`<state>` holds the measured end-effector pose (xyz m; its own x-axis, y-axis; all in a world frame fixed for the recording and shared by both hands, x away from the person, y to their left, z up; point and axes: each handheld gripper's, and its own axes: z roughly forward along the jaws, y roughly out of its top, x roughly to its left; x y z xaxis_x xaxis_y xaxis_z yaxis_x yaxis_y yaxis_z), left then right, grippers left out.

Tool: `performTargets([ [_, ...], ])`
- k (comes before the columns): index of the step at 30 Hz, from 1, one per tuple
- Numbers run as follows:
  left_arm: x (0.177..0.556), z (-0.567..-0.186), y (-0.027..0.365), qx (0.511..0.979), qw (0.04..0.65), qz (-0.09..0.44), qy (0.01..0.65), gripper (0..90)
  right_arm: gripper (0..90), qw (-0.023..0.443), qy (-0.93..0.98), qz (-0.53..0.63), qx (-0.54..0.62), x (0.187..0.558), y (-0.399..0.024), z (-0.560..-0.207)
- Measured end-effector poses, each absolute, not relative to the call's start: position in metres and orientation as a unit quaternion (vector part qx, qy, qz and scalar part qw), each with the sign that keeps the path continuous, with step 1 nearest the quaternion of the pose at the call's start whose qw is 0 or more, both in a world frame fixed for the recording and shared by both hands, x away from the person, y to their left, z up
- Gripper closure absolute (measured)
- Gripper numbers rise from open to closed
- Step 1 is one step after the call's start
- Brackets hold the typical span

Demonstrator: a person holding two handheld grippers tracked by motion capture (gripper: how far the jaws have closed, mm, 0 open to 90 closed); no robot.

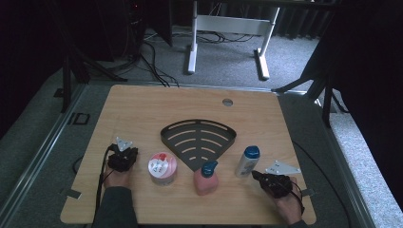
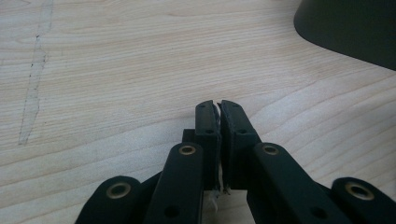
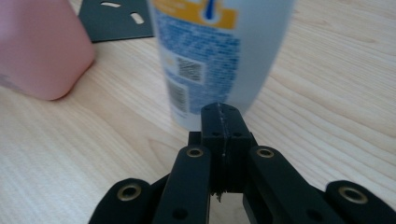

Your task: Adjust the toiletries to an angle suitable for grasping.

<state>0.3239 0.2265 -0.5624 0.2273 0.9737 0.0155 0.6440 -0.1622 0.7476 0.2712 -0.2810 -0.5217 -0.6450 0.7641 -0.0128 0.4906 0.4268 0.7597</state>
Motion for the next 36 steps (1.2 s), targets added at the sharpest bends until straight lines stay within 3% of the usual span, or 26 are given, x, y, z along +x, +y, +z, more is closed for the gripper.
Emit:
performTargets([
  [36, 0.324, -0.562, 0.228, 0.715, 0.32, 0.256, 0.566, 83.6, 90.0, 0.164, 0.843, 0.361, 0.364, 0.297, -0.254, -0.535],
])
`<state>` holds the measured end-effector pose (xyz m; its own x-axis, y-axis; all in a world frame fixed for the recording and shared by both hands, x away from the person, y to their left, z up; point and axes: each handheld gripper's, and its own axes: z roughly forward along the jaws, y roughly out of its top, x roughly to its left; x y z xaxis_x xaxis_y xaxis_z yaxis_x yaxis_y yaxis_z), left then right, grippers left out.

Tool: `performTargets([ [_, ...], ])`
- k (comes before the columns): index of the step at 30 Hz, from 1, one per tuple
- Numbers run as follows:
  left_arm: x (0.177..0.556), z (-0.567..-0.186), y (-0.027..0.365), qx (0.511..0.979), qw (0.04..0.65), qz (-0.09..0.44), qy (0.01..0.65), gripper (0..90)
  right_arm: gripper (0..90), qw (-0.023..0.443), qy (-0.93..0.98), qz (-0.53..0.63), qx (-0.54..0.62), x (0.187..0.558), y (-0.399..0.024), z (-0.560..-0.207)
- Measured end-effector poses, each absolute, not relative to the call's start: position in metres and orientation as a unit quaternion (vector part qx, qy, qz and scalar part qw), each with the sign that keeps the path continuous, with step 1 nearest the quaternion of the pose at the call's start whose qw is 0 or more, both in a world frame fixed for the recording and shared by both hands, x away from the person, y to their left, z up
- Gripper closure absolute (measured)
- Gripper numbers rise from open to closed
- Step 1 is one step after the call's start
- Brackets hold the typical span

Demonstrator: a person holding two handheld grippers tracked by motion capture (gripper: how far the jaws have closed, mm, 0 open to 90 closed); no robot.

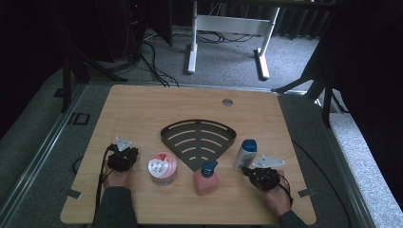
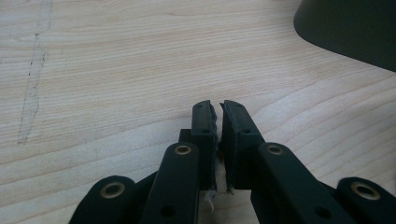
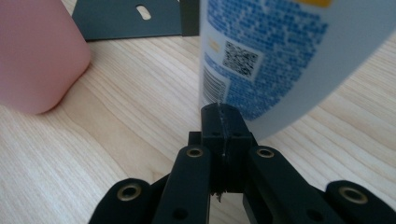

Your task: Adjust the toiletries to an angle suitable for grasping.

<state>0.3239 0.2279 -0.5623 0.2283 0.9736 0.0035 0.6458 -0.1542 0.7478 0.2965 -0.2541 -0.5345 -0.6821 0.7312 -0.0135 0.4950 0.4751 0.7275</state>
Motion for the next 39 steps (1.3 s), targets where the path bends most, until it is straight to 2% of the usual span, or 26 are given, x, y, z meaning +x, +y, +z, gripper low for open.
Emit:
performTargets([
  [39, 0.324, -0.562, 0.229, 0.716, 0.323, 0.253, 0.565, 82.0, 90.0, 0.184, 0.838, 0.36, 0.366, 0.345, -0.237, -0.527],
])
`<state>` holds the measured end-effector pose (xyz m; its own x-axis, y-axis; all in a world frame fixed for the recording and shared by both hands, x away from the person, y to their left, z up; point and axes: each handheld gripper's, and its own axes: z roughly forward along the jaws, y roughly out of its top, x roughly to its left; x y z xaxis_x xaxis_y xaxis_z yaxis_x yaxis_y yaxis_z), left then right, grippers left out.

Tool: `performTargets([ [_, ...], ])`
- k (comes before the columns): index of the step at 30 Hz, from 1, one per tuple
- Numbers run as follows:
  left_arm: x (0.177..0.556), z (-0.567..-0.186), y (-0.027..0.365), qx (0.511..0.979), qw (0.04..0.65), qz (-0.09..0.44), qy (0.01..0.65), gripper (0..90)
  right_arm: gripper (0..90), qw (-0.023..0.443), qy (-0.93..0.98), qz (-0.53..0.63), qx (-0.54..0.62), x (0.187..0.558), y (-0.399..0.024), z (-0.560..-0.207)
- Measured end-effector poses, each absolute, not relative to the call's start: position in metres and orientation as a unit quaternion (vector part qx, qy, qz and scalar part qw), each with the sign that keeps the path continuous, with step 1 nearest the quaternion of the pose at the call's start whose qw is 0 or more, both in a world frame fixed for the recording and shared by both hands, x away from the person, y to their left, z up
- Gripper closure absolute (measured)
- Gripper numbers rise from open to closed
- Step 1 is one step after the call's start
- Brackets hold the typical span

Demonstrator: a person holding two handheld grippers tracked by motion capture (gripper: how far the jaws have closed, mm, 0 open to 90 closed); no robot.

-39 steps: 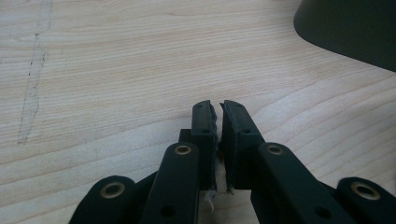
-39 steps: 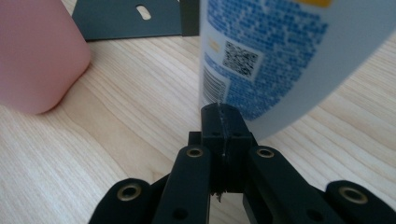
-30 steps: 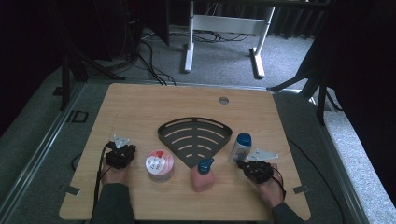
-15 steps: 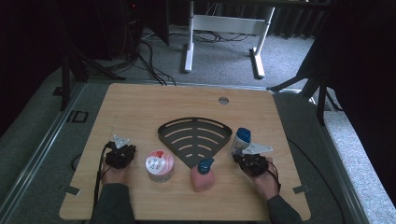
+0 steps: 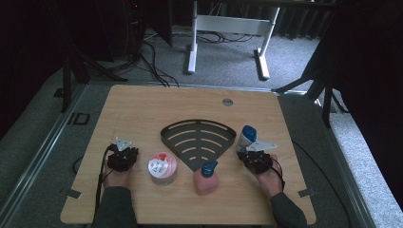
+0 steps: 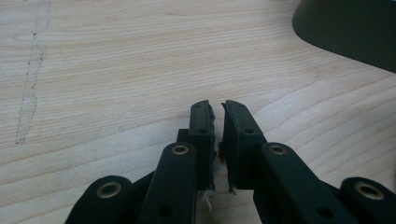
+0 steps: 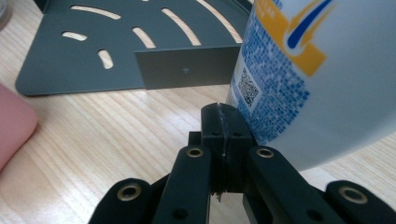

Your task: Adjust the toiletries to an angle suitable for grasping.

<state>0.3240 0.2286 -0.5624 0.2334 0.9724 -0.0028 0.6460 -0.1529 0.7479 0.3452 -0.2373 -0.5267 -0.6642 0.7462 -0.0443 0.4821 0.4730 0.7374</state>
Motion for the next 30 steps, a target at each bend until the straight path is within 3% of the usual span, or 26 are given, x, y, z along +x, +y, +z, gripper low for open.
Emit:
performTargets([
  [25, 0.324, -0.562, 0.228, 0.717, 0.323, 0.253, 0.564, 81.4, 90.0, 0.187, 0.82, 0.35, 0.412, 0.353, -0.274, -0.531],
  [30, 0.324, -0.562, 0.228, 0.717, 0.323, 0.252, 0.564, 81.1, 90.0, 0.208, 0.819, 0.334, 0.418, 0.359, -0.276, -0.531],
])
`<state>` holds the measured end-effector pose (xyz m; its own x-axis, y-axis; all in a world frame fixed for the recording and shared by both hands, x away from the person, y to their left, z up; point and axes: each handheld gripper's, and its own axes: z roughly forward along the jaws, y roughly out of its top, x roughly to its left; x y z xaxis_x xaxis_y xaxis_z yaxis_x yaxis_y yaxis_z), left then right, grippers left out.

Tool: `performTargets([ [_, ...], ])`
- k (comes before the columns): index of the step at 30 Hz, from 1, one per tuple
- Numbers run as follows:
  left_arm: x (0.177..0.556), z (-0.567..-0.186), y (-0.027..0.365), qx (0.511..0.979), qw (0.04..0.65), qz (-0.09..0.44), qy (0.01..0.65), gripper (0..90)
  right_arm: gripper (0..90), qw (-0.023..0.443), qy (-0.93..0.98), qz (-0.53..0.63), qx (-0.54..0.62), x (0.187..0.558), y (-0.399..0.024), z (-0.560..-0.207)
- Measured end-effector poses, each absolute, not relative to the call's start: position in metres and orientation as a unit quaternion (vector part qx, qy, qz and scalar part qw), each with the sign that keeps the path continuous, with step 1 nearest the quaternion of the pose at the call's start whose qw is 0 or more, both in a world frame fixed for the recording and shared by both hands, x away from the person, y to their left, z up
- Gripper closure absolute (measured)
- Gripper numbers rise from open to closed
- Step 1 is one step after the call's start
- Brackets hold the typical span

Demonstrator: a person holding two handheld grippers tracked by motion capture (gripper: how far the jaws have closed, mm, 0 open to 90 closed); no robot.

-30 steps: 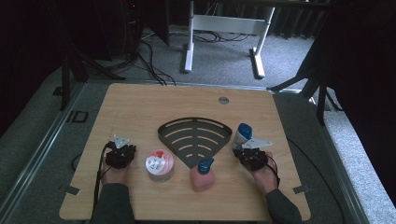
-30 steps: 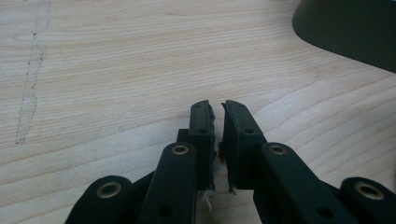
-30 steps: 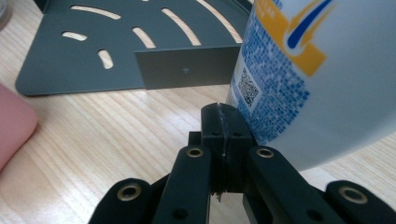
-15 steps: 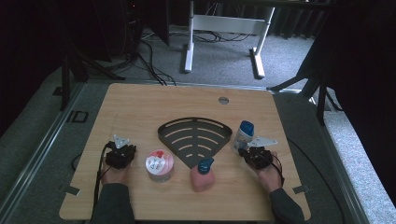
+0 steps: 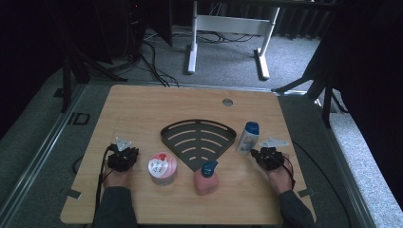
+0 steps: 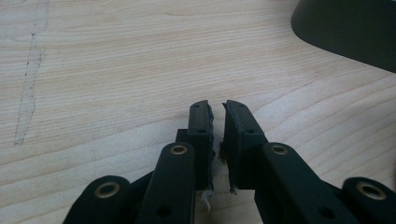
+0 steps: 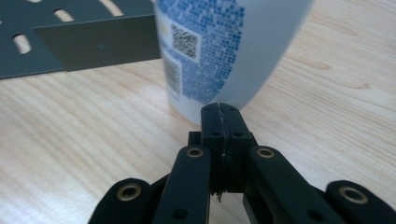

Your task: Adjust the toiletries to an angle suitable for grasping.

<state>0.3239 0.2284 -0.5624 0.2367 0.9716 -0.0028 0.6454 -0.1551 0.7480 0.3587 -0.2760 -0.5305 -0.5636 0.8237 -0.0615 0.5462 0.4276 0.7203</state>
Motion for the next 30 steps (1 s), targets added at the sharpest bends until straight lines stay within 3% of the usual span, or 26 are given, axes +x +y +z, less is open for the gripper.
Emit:
performTargets([
  [20, 0.324, -0.562, 0.229, 0.717, 0.324, 0.251, 0.564, 80.9, 90.0, 0.194, 0.809, 0.337, 0.441, 0.392, -0.268, -0.541],
  [30, 0.324, -0.562, 0.228, 0.717, 0.323, 0.252, 0.563, 80.9, 90.0, 0.186, 0.813, 0.342, 0.433, 0.391, -0.262, -0.54],
])
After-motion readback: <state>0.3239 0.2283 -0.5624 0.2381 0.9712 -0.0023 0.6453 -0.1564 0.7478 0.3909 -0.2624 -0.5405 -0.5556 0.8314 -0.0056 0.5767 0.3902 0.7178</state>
